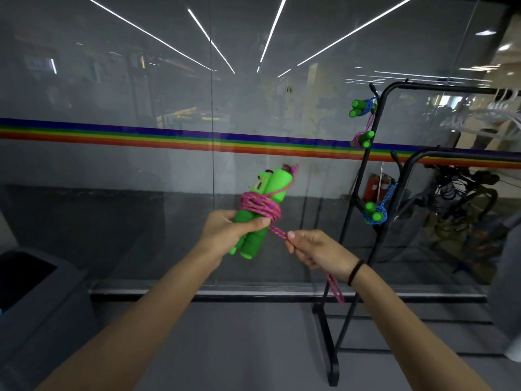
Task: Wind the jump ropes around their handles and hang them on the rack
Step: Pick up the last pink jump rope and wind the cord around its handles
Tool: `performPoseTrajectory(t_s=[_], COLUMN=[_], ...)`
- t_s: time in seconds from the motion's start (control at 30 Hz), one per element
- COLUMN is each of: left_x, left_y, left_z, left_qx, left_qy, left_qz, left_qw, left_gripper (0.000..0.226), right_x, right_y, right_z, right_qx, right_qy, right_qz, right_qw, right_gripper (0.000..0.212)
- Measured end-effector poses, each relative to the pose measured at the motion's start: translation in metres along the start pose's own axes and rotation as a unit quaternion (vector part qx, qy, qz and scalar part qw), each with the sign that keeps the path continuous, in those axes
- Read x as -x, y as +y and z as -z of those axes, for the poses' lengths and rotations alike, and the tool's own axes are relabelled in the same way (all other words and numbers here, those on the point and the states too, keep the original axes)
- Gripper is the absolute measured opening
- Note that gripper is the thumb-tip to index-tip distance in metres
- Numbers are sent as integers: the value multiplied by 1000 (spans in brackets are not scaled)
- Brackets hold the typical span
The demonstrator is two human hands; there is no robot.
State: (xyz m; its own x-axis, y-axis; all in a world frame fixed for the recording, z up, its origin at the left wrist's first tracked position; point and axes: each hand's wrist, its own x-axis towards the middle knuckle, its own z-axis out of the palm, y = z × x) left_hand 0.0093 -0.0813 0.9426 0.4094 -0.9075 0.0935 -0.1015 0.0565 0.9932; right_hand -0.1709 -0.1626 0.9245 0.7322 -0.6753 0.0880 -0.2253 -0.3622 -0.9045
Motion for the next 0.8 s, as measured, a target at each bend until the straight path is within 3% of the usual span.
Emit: performPoseTrajectory(t_s=[0.1, 0.2, 0.37, 0.43, 0.53, 0.63, 0.8], left_x=[-11, -15, -7, -3, 6, 12, 10], left_y=[-14, -23, -27, -27, -23, -16, -16], left_z=[6, 18, 10, 7, -2, -4, 3], left_qx=[-156, -362, -592, -615, -602, -522, -276], left_qy=[54, 57, -94, -159, -291, -365, -369], left_qz=[0, -29, -68, -82, -131, -165, -146], left_qw=[986, 930, 797, 768, 732, 753, 875], left_gripper=[27, 41, 47, 45, 40, 30, 33], right_x=[4, 7, 4, -1, -11, -21, -11], right_y=[-10, -16, -28, -33, -36, -32, -28], right_z=[-2, -1, -11, -14, -9, -1, 9], right_qx=[223, 364, 465, 483, 436, 294, 50], right_qy=[-12, -49, -115, -138, -189, -209, -134], right_qz=[32, 36, 32, 47, 52, 54, 25], right_qw=[974, 929, 877, 863, 878, 931, 989], right_gripper=[31, 30, 27, 25, 25, 20, 22])
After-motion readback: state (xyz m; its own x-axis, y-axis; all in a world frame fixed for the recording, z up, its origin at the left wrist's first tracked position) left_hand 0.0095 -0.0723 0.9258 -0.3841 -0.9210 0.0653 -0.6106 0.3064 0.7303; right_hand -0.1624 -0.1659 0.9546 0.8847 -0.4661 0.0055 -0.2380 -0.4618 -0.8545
